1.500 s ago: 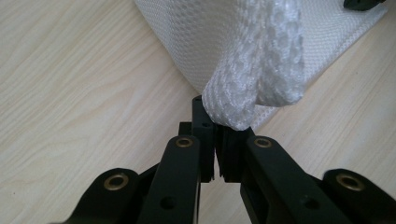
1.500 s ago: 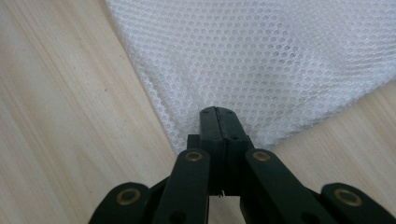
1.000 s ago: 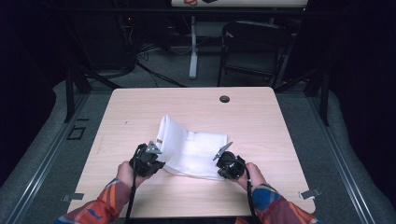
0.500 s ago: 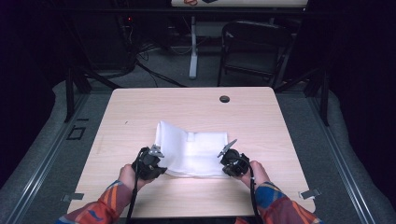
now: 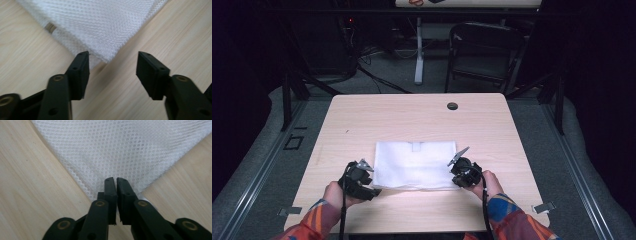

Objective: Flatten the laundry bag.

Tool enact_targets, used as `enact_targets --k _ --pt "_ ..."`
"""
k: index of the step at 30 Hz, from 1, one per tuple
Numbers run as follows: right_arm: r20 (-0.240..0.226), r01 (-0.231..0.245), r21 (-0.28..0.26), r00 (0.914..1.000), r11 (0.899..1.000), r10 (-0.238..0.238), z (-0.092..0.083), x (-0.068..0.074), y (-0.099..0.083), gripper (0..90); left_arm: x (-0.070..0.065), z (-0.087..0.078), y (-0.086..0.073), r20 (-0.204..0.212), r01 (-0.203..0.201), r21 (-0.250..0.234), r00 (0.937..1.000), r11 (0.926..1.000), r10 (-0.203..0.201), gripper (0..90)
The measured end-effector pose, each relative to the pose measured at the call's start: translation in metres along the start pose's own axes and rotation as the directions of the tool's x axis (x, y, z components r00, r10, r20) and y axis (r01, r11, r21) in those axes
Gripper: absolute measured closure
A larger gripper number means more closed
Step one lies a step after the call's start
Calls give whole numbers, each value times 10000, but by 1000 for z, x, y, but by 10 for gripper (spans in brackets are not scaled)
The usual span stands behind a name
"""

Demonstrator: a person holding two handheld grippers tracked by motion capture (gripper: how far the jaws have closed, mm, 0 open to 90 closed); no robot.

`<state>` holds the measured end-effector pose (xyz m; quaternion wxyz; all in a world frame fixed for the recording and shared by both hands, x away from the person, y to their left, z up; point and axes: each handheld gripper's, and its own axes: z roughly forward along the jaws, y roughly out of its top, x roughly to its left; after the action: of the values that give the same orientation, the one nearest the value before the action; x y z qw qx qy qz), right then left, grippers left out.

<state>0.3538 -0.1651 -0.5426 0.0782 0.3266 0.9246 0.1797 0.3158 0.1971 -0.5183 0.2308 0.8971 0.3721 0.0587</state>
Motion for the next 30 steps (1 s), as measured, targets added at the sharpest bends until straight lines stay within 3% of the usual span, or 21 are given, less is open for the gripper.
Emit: enact_targets --k 1,3,5,6,7,11,18,19,21,28,30 --pt "-12 -235 -151 9997 9996 235 -4 -2 -1 727 4 -7 -4 14 253 -301 9997 9992 -253 291" --pt "-85 -310 -172 9995 9994 309 -6 -3 -1 679 5 -10 -5 -120 242 -453 9996 9987 -247 265" --pt "-222 -617 -384 9979 9974 609 -15 -5 -3 464 5 -15 -2 -209 317 -871 9992 9957 -336 160" --pt "-222 -617 -384 9979 9974 609 -15 -5 -3 464 5 -15 -2 -209 317 -871 9992 9957 -336 155" --pt "-299 -782 -494 9966 9957 768 -22 -6 -4 324 2 -15 2 -356 170 -1081 9991 9940 -209 152" --pt "-510 -1008 -780 9940 9918 970 -32 -7 -9 151 -3 -14 12 -347 -139 -1201 9993 9927 98 135" --pt "-615 -1238 -1042 9911 9868 1178 -38 -9 -12 43 -9 -5 31 -357 -520 -1390 9982 9889 475 113" --pt "-624 -1231 -1056 9912 9868 1170 -38 -9 -11 42 -11 -1 37 -206 -752 -1279 9971 9889 732 113" --pt "-624 -1170 -1048 9919 9876 1109 -37 -8 -10 36 -16 5 45 -357 -1010 -1318 9946 9861 971 115" --pt "-598 -1108 -1084 9927 9879 1048 -37 -8 -8 43 -26 29 70 23 -1603 -920 9869 9828 1611 131" --pt "-668 -1147 -1148 9920 9867 1075 -37 -9 -9 44 -28 32 72 -64 -1672 -902 9859 9818 1673 140"
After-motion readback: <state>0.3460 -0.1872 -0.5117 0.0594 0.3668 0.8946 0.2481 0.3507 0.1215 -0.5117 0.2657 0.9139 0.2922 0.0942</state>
